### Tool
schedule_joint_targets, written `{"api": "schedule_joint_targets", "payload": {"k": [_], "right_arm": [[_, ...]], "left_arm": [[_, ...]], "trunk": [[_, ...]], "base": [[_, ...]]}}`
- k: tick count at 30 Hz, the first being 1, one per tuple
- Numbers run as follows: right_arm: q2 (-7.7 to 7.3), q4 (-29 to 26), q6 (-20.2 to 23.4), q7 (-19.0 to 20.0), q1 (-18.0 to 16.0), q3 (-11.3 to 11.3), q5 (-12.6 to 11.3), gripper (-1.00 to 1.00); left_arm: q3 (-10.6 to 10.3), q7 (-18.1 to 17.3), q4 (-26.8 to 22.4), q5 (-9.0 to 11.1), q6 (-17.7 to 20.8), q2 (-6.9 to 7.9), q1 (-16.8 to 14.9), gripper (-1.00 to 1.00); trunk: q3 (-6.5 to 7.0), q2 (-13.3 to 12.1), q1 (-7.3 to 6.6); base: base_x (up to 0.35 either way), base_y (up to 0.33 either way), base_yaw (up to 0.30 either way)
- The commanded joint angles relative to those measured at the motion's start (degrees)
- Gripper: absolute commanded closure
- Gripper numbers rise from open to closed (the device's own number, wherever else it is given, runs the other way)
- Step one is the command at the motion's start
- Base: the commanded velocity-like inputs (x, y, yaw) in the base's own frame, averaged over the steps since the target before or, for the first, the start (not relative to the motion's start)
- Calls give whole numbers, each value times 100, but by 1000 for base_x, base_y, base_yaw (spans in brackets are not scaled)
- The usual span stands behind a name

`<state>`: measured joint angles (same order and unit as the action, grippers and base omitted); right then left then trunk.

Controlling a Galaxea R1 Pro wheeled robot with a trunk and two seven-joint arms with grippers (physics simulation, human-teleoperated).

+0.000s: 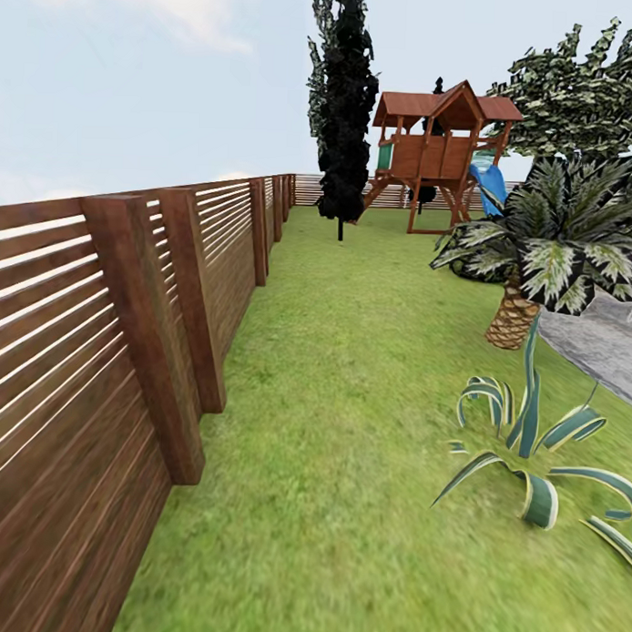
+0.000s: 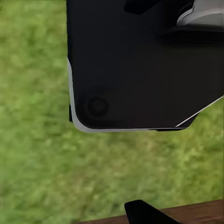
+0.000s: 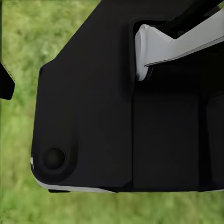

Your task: Take the three Easter eggs out of the wicker basket on the lawn in the garden, then place them on the lawn next to a single tree (choose any tree) so that all three eggs are next to the same tree and none are left in the basket.

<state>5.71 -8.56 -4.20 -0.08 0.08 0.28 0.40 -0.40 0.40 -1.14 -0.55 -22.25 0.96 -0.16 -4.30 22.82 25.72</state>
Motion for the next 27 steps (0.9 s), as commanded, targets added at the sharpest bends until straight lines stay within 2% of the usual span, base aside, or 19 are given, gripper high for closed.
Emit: {"api": "schedule_joint_targets", "payload": {"k": [1,27], "right_arm": [[0,-8,-11,-1,1,1,4,-100],[0,-13,-11,-1,1,-2,4,-100]], "left_arm": [[-4,4,-1,-6,-15,1,-2,-100],[0,4,-1,-6,-10,1,-2,-100]], "trunk": [[-10,10,6],[-11,10,6]], "base": [[317,7,85],[317,17,9]]}}
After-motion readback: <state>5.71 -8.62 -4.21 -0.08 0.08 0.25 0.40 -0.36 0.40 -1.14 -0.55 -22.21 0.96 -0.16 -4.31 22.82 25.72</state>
